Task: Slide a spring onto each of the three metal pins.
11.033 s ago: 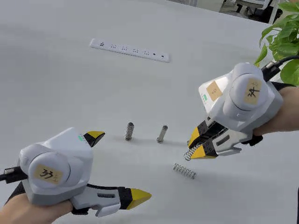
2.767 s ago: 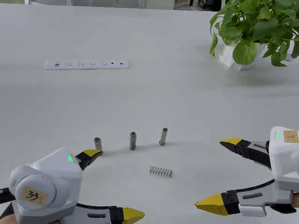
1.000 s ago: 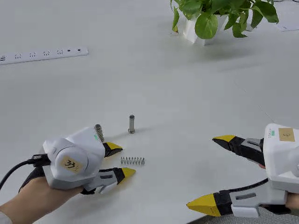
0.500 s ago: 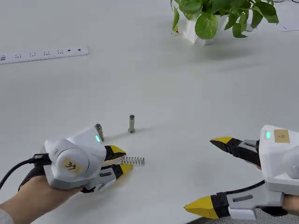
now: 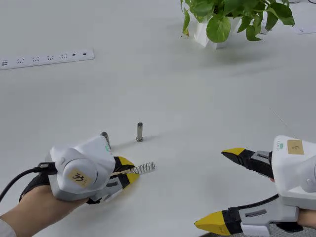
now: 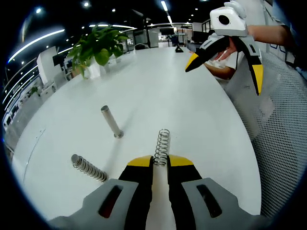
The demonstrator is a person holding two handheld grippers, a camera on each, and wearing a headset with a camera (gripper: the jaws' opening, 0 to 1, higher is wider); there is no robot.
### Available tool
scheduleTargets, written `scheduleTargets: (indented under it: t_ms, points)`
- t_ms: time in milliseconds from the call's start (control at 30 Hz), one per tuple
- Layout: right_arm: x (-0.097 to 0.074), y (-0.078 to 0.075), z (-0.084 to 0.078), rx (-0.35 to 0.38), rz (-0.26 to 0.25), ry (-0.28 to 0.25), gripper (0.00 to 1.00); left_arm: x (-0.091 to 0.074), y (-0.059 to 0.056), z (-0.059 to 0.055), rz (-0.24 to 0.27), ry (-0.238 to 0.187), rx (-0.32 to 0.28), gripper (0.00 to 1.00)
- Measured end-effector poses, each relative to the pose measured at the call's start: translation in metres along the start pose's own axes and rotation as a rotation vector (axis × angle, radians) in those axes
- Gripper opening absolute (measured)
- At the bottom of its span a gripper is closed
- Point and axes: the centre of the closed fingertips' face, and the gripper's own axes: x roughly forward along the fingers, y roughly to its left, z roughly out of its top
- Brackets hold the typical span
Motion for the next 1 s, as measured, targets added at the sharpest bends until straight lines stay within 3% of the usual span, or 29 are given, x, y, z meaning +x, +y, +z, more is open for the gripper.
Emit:
scheduleTargets:
  t_ms: [267, 500, 833, 1000]
  points:
    - [0.001, 0.002, 0.000, -0.008, 0.011, 0.007, 0.99, 0.000, 0.000, -0.001, -0.006, 0.007, -0.053, 0.07]
    - [0.003, 0.004, 0.001, -0.010, 0.015, 0.004, 0.99, 0.001, 0.000, -0.001, -0.015, 0.011, -0.054, 0.07]
    - [0.005, 0.005, 0.001, -0.012, 0.022, 0.009, 0.99, -0.003, 0.000, -0.003, 0.007, -0.026, -0.090, 0.06]
    - [0.010, 0.009, 0.005, -0.015, 0.031, 0.003, 0.98, -0.010, 0.004, -0.007, 0.032, -0.062, -0.168, 0.06]
